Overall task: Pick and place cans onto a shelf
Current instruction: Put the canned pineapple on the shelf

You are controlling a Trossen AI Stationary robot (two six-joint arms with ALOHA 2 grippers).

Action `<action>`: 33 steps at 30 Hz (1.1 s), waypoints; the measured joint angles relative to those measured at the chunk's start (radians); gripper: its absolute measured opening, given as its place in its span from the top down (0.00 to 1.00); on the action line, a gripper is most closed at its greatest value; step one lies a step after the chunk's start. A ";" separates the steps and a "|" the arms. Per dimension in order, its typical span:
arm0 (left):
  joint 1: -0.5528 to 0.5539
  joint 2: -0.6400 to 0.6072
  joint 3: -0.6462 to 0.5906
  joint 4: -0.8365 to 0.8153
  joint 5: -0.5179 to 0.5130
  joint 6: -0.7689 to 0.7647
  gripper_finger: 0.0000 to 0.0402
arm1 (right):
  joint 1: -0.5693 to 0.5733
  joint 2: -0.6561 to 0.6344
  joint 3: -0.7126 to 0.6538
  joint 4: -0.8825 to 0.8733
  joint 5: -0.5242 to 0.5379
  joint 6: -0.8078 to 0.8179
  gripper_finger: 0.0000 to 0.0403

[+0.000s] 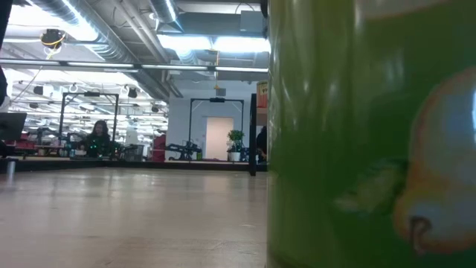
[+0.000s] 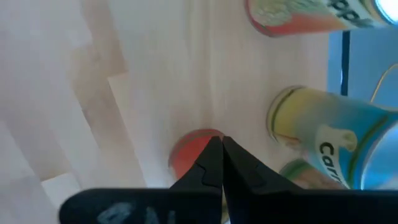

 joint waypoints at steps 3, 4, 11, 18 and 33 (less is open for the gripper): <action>0.000 0.000 0.000 0.000 0.000 0.000 0.90 | -0.014 0.000 0.000 0.000 -0.008 0.023 1.00; 0.000 0.000 0.000 0.000 0.000 0.000 0.90 | -0.019 0.000 0.000 0.000 -0.011 0.025 1.00; 0.000 0.000 0.000 0.000 0.000 0.000 0.90 | -0.041 0.000 0.000 0.000 -0.026 0.026 1.00; 0.000 0.000 0.000 0.000 0.000 0.000 0.90 | -0.041 0.000 0.000 -0.001 -0.076 0.021 1.00; 0.000 0.000 0.000 0.000 0.000 -0.004 0.90 | -0.047 -0.053 -0.086 0.001 -0.152 0.022 1.00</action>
